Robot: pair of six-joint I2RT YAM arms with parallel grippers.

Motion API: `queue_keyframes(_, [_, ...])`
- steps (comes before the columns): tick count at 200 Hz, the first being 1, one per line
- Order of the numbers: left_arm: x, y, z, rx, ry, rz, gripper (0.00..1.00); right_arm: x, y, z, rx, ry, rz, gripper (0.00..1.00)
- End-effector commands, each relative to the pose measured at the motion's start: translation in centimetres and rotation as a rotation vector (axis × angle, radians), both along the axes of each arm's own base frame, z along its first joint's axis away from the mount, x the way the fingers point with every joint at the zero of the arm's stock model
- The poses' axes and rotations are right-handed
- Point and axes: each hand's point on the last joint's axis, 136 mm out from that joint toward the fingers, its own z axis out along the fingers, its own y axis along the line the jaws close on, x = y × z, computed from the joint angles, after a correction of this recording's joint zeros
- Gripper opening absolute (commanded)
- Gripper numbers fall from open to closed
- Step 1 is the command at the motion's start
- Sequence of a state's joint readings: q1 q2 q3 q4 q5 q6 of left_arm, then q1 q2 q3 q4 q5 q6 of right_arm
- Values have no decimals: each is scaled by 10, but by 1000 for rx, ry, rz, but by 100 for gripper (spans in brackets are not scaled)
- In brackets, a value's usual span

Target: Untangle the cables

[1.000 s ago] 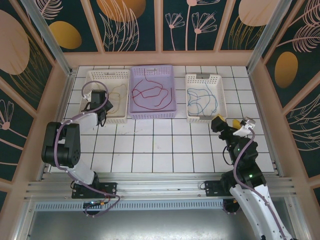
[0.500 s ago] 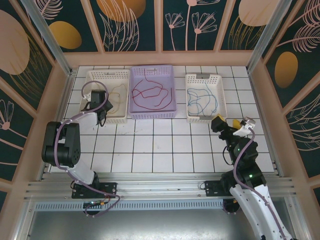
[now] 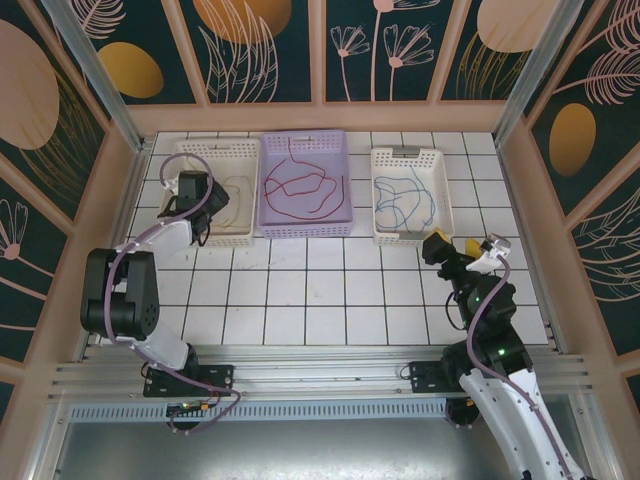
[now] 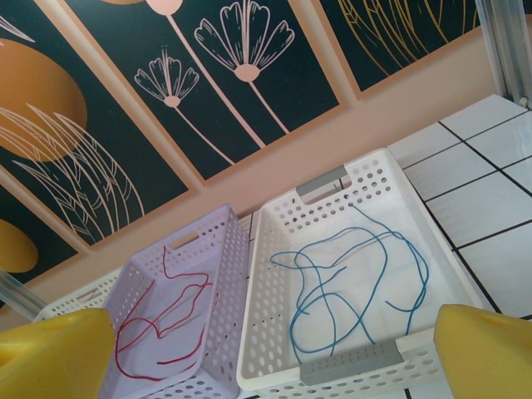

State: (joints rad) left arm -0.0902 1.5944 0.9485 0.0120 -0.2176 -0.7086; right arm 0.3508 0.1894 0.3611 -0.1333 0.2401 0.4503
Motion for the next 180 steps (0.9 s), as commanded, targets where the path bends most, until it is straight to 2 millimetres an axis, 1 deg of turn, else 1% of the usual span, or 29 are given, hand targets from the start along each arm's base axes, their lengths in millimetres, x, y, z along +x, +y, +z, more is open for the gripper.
queue_keyframes(1, [6,7,38,31,-59,11,85,-1,4,7,10,-41,19,99])
queue_keyframes(32, [7,2,60,27,-86,-25,89,-1,4,6,11,-40,18,99])
queue_keyframes(52, [1,-2,72,10,-113,-47,94,-1,3,6,11,-40,17,99])
queue_keyframes(70, [-5,-2,91,15,-159,-56,98,-1,3,6,9,-39,17,99])
queue_keyframes(96, [-13,-4,116,22,-213,-81,98,0,4,4,5,-35,21,99])
queue_keyframes(114, [-19,-6,128,27,-232,-105,99,0,5,3,3,-33,22,99])
queue_keyframes(143, [-31,-5,137,52,-257,-118,99,1,5,3,-1,-32,21,99])
queue_keyframes(147, [-34,-3,139,52,-270,-107,98,1,5,3,-1,-32,22,99])
queue_keyframes(150, [-35,-2,145,47,-290,-99,99,1,5,3,-3,-32,20,99])
queue_keyframes(152, [-38,-2,139,47,-286,-95,99,1,5,3,-3,-33,20,99])
queue_keyframes(156, [-41,-1,138,44,-294,-89,99,1,4,3,-3,-33,20,99])
queue_keyframes(166, [-47,0,143,38,-336,-80,99,1,5,2,-6,-30,20,99])
queue_keyframes(180, [-54,2,141,34,-358,-74,99,2,4,2,-12,-28,18,99])
